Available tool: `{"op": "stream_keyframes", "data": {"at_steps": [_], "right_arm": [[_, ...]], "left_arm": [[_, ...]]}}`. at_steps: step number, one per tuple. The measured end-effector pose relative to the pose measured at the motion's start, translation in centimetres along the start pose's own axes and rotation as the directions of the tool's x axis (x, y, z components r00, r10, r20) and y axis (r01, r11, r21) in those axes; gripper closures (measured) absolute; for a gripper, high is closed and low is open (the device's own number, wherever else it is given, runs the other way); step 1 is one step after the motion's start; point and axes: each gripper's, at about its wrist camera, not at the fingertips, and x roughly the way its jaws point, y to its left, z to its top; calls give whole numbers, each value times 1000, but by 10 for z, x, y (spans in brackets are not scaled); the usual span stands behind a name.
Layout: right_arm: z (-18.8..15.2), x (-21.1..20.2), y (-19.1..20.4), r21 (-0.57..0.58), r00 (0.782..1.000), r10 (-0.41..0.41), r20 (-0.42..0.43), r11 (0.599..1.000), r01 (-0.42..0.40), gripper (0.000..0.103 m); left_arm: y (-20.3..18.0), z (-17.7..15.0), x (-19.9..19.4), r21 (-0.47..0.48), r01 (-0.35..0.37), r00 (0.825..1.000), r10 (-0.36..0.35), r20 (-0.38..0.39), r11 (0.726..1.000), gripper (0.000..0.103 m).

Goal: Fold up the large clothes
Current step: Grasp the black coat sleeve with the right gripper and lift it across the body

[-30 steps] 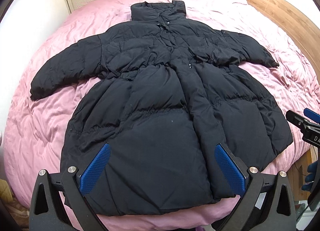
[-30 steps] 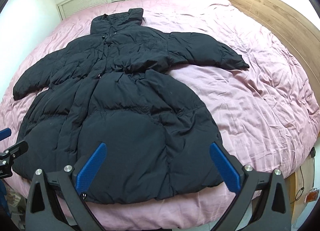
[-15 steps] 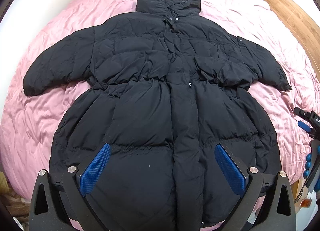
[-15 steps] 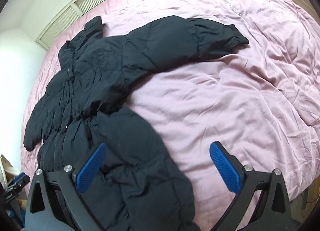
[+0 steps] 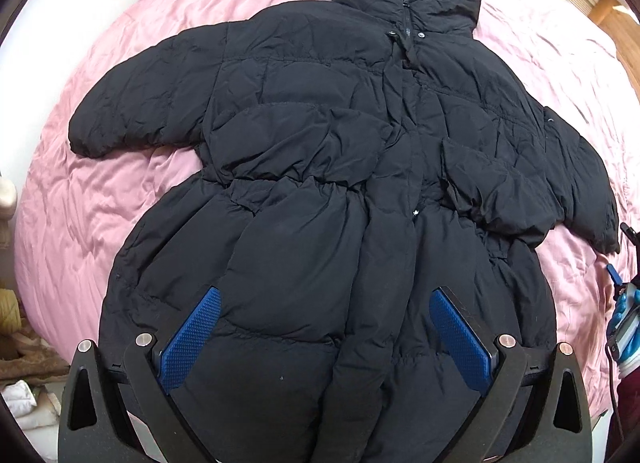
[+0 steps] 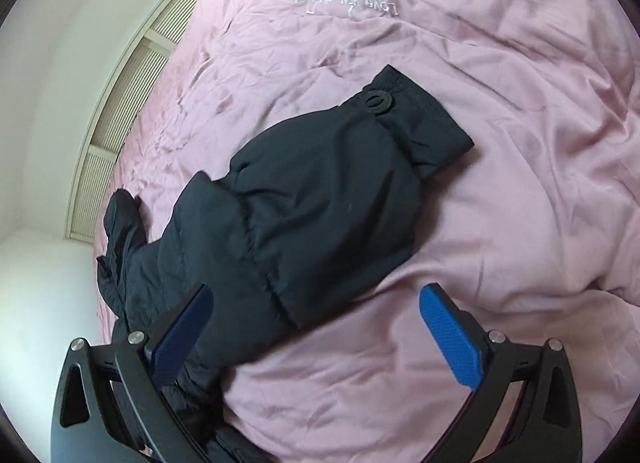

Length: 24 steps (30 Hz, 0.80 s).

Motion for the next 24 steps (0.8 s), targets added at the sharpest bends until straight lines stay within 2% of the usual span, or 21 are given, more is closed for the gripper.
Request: {"op": "stream_keyframes", "data": {"at_steps": [6, 14, 16, 18, 21, 24], "right_arm": [[20, 22, -18, 86, 998, 69, -9, 994, -68, 0], [33, 40, -42, 215, 984, 180, 4, 960, -177, 0], [36, 41, -44, 240, 977, 211, 19, 948, -210, 5], [39, 42, -44, 261, 967, 253, 36, 931, -254, 36], [46, 44, -36, 253, 960, 278, 34, 927, -277, 46], [50, 48, -26, 226, 958, 285, 19, 933, -281, 49]], "left_arm": [[-8, 0, 12, -17, -69, 995, 67, -72, 997, 1], [-26, -4, 19, 34, -87, 991, 90, -101, 996, 1], [-30, -6, 21, 49, -90, 990, 94, -105, 995, 1], [-32, -7, 23, 57, -86, 989, 92, -112, 995, 1], [-35, -10, 26, 62, -78, 989, 85, -123, 995, 1], [-37, -10, 27, 64, -71, 989, 78, -124, 995, 1]]}}
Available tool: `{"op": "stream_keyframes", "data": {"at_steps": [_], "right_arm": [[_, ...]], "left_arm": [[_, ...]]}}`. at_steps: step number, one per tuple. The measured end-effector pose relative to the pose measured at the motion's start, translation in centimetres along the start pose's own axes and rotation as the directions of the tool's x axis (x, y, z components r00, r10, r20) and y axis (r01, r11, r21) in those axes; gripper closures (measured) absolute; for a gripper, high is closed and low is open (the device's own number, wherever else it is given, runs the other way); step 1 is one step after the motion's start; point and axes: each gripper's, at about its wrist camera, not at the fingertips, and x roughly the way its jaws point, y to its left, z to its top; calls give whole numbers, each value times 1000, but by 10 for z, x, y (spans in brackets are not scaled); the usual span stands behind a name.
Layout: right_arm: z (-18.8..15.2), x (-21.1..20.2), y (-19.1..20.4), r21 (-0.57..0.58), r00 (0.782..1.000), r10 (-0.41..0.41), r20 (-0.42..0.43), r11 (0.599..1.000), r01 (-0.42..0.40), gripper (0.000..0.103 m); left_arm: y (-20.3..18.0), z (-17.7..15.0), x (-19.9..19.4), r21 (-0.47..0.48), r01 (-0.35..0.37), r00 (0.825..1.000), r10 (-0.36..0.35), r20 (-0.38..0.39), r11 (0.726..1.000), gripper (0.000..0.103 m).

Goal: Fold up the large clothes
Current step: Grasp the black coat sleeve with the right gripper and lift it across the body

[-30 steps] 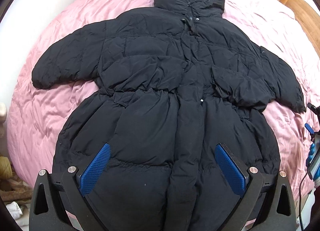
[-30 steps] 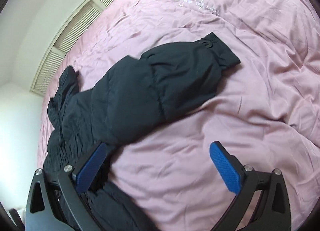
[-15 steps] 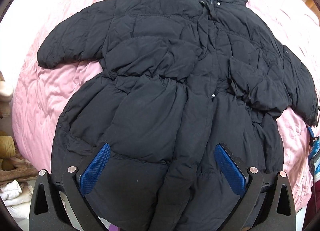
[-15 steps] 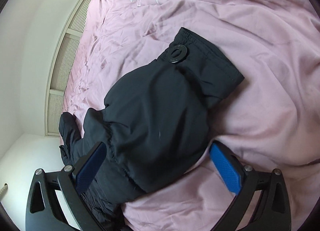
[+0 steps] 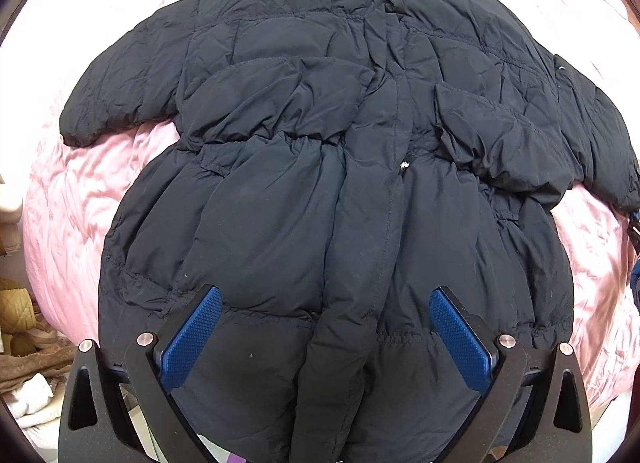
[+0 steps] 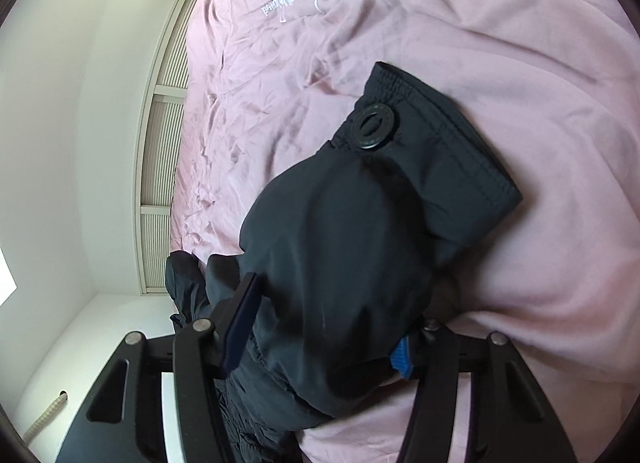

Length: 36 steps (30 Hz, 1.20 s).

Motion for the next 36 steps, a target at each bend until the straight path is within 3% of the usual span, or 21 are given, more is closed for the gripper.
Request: {"op": "stream_keyframes", "data": {"at_steps": [2, 6, 8, 14, 19, 29, 36], "right_arm": [[0, 2, 2, -1, 1000, 8, -3, 1000, -8, 54], [2, 1, 10, -7, 999, 35, 3, 999, -35, 74], [3, 0, 20, -26, 999, 44, 8, 999, -44, 78], [3, -6, 71, -117, 995, 100, 8, 988, -98, 83], [-9, -8, 130, -246, 989, 143, -23, 958, -144, 83], [-77, 6, 246, -447, 968, 195, -159, 860, -247, 85], [-155, 30, 300, -564, 960, 129, -249, 787, -252, 88]], "left_arm": [[-1, 0, -1, 2, 7, 1000, -7, 3, 1000, 1], [-1, 0, -5, -8, 42, 999, -42, 21, 999, 1], [0, 2, -8, -16, 54, 998, -53, 34, 998, 1], [9, 5, -19, -41, 17, 995, -13, 102, 999, 1], [24, 4, -25, -70, 42, 990, -32, 136, 997, 1], [68, -2, -27, -119, 96, 981, -74, 178, 988, 1], [105, -2, -16, -102, 153, 969, -129, 211, 983, 1]]}}
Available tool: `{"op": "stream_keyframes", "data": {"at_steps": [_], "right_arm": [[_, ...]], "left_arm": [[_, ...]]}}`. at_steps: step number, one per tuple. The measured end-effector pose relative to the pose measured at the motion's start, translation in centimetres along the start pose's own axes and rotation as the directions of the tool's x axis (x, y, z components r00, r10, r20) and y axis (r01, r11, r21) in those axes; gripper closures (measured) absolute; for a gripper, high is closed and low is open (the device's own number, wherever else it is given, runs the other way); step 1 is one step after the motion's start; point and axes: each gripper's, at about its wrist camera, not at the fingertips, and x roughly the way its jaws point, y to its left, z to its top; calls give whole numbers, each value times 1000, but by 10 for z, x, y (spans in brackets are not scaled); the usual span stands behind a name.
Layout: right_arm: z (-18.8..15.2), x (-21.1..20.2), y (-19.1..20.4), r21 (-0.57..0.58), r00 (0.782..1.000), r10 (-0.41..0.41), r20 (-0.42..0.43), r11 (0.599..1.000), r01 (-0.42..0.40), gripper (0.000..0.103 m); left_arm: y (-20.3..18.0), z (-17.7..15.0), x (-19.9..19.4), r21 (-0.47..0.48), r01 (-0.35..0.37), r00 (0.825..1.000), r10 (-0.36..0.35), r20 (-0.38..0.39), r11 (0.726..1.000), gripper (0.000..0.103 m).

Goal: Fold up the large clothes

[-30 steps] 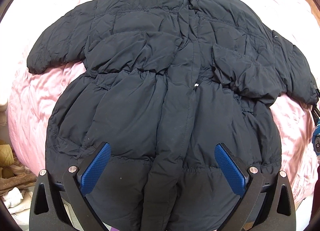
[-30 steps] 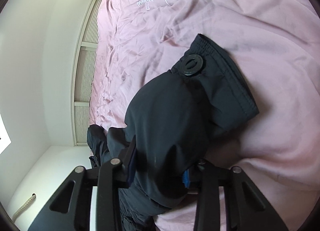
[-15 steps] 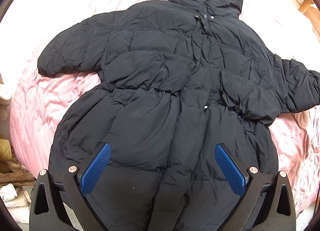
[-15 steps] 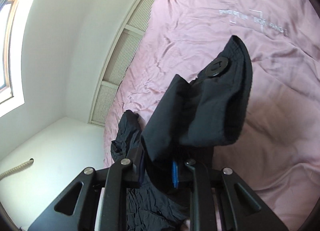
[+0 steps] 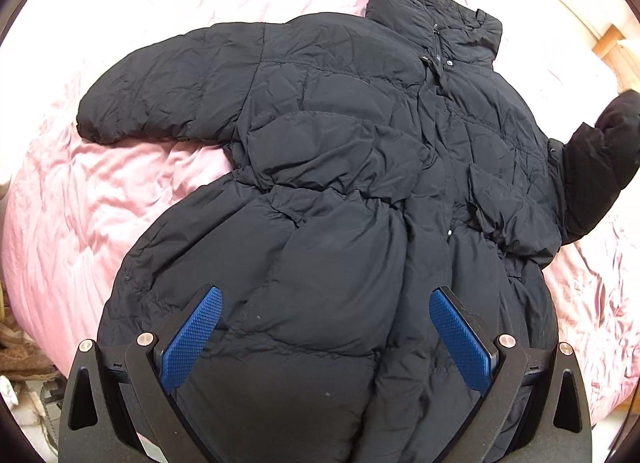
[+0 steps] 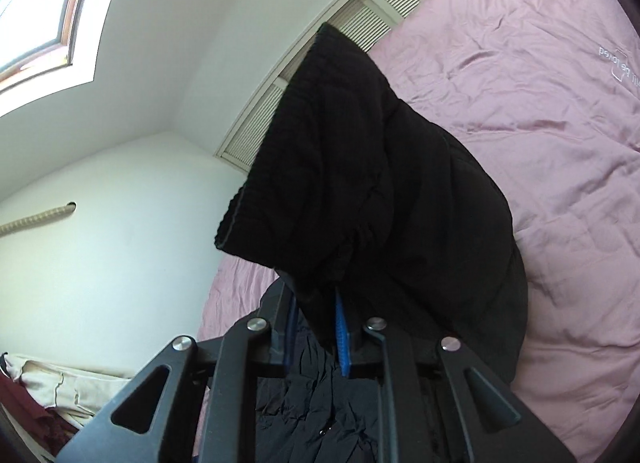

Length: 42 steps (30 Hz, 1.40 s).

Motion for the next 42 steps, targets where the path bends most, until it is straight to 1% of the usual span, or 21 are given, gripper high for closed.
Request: {"op": "stream_keyframes", "data": {"at_steps": [4, 7, 8, 9, 12, 14, 17, 19, 23, 25, 26, 30, 34, 37, 39, 41, 42], "right_arm": [[-32, 27, 33, -47, 998, -9, -56, 999, 6, 90], [-52, 54, 48, -64, 995, -12, -99, 998, 6, 93], [-59, 63, 51, -66, 994, -9, -113, 998, 2, 97], [-65, 72, 49, -65, 992, -4, -126, 998, -4, 98], [-92, 95, 63, -90, 985, -15, -173, 996, -1, 98], [-109, 108, 66, -100, 978, -31, -208, 995, 10, 98], [-138, 127, 57, -108, 966, -63, -250, 993, 37, 98], [-155, 130, 59, -113, 959, -81, -270, 992, 51, 98], [-165, 129, 56, -134, 952, -127, -278, 987, 93, 98], [-165, 120, 56, -146, 952, -158, -262, 982, 123, 97], [-164, 116, 56, -157, 951, -180, -251, 977, 143, 95], [-152, 104, 49, -203, 940, -271, -205, 952, 230, 94], [-136, 90, 35, -234, 926, -346, -152, 923, 307, 93], [-121, 83, 24, -258, 910, -399, -116, 896, 360, 84], [-110, 80, 14, -275, 896, -435, -93, 876, 396, 71], [-99, 77, 5, -283, 886, -458, -73, 861, 421, 64], [-93, 76, -1, -288, 881, -468, -66, 855, 432, 62]], "left_arm": [[29, -2, 4, -12, 26, 1000, -26, -5, 1000, 1], [49, -3, 4, 2, 0, 1000, 0, -1, 1000, 1], [56, -3, 4, 11, -13, 1000, 13, 6, 1000, 1], [63, -3, 3, 15, -20, 1000, 20, 11, 1000, 1], [82, -1, 4, 9, -24, 1000, 24, 15, 1000, 1], [93, 0, 7, 3, -28, 999, 28, 16, 1000, 1], [104, 0, 11, 13, -42, 999, 42, 23, 999, 1], [106, 1, 12, 24, -50, 998, 49, 29, 998, 1], [105, 8, 16, 32, -33, 999, 31, 45, 999, 1], [99, 14, 18, 45, -20, 999, 18, 48, 999, 1], [95, 18, 19, 60, -16, 999, 13, 51, 998, 1], [73, 37, 27, 100, 23, 999, -27, 43, 995, 1], [30, 67, 30, 174, 49, 995, -64, 80, 983, 1], [-13, 91, 33, 236, 74, 988, -104, 116, 969, 1], [-45, 107, 36, 286, 74, 982, -121, 148, 955, 1], [-76, 123, 41, 328, 82, 975, -144, 170, 941, 1], [-91, 132, 43, 345, 82, 972, -153, 181, 935, 1]]}}
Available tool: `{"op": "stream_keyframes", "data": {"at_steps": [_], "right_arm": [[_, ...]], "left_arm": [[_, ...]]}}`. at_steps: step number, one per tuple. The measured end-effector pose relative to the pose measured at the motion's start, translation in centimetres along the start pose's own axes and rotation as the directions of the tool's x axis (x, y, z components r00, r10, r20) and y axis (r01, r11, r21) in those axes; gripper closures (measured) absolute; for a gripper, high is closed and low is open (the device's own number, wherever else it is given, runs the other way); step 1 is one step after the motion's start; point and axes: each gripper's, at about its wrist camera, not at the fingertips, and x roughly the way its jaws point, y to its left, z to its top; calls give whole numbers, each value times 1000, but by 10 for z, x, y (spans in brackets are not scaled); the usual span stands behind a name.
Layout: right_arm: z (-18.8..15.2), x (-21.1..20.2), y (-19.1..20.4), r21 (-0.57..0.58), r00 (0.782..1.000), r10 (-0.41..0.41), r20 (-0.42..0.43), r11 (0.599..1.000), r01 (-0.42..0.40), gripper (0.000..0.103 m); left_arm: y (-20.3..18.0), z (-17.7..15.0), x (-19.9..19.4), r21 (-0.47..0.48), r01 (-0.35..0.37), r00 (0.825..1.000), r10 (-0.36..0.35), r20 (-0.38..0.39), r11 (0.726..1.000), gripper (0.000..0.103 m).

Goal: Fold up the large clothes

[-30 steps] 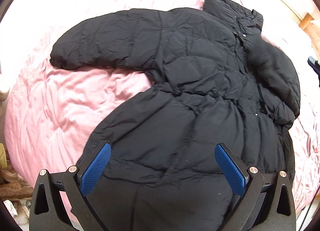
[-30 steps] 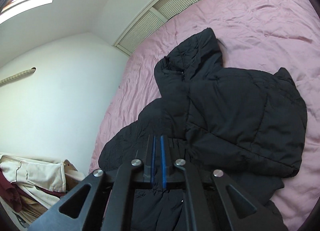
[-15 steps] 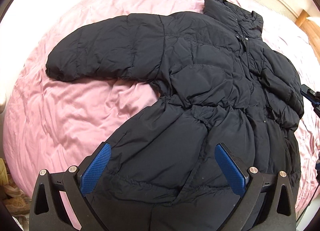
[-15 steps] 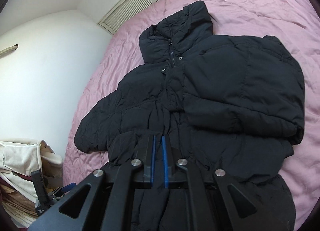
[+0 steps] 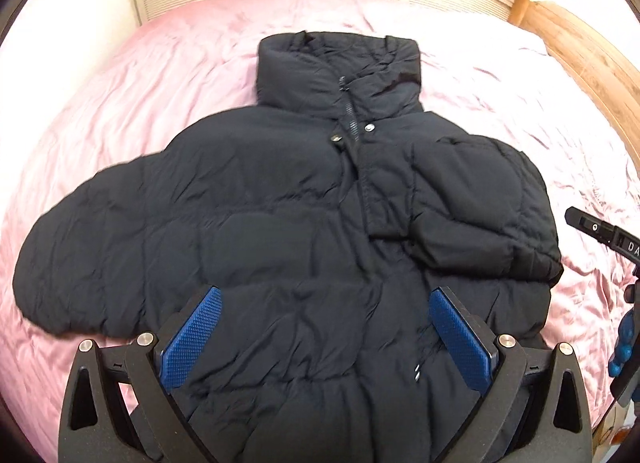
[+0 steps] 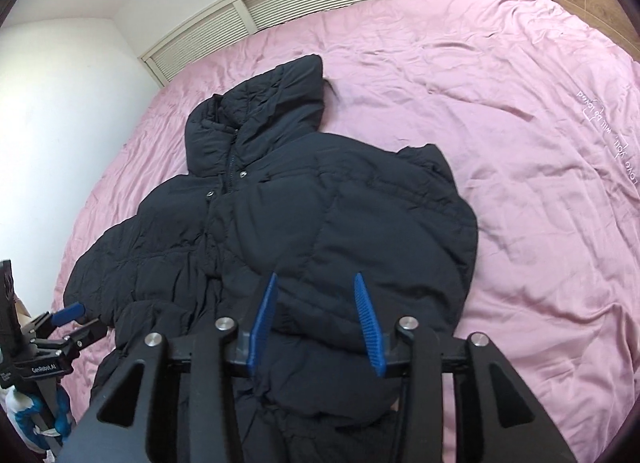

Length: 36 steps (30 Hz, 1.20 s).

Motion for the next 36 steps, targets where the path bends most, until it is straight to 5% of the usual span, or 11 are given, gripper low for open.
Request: {"op": "stream_keyframes", "data": {"at_steps": [9, 17, 23, 27, 36], "right_arm": [[38, 30, -32, -76, 997, -78, 17, 994, 79, 58], [54, 73, -46, -86, 994, -108, -3, 991, 107, 56], [56, 103, -54, -87, 991, -132, -23, 988, 129, 52], [49, 117, -55, -89, 990, -118, -77, 990, 111, 50], [27, 136, -21, -240, 989, -40, -146, 971, 4, 50]], "left_arm": [[-79, 95, 71, 147, 13, 995, -27, 94, 989, 1], [-104, 131, 136, 211, 23, 997, -37, 67, 977, 1], [-97, 120, 181, 237, -1, 1000, -1, 12, 972, 1], [-85, 98, 204, 228, 47, 997, -31, -74, 973, 1], [-67, 41, 188, 254, 73, 988, -36, -147, 964, 1]]}}
